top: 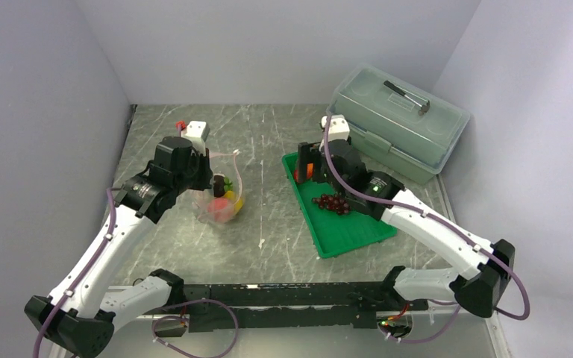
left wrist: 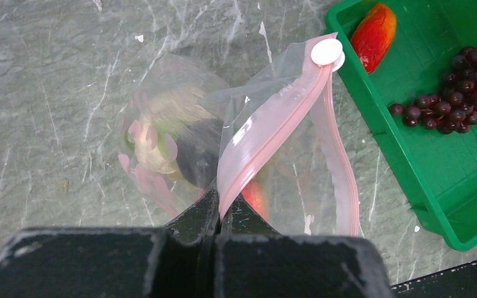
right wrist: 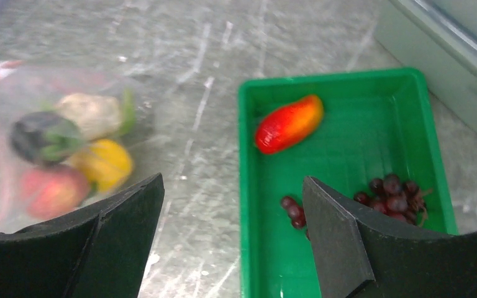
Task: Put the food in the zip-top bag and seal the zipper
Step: Pick up the fake fruit from the bin.
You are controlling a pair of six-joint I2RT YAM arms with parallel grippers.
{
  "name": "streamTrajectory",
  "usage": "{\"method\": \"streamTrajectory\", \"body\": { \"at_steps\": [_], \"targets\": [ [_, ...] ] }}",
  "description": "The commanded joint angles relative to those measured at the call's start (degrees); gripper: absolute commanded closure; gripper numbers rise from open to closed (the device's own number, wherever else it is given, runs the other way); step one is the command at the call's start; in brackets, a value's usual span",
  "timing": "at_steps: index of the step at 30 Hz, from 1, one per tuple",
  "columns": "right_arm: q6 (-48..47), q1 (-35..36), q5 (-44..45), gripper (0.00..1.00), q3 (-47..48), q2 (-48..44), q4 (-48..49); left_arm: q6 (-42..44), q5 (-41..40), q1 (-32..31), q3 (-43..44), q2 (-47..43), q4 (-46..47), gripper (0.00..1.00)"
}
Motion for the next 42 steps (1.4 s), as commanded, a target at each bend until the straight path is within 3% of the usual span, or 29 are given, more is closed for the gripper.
{"method": "streamTrajectory", "body": {
  "at_steps": [1, 10, 25, 42],
  "targets": [
    [5.3, -5.34, -2.01, 0.14, -4.29, 0.47, 0.3, 0.4, -0.33, -0.03, 0.19, 0.5, 0.99, 1.0],
    [14.62, -10.61, -3.13, 0.1, -7.4, 8.52, 3.76, 0.59, -0.07, 0.01, 0.28, 1.05, 0.95, 1.0],
    [29.35, -12.87, -2.63, 0.06, -3.39, 23.28, 6.57, 0.8, 0.36, 0.02, 0.29, 0.57, 1.08, 1.0],
    [37.03, -17.35, -4.2, 0.11, 2.66, 33.45, 7.55, 0.89, 0.48, -0.03, 0.2, 0.55, 1.18, 1.0]
  ]
}}
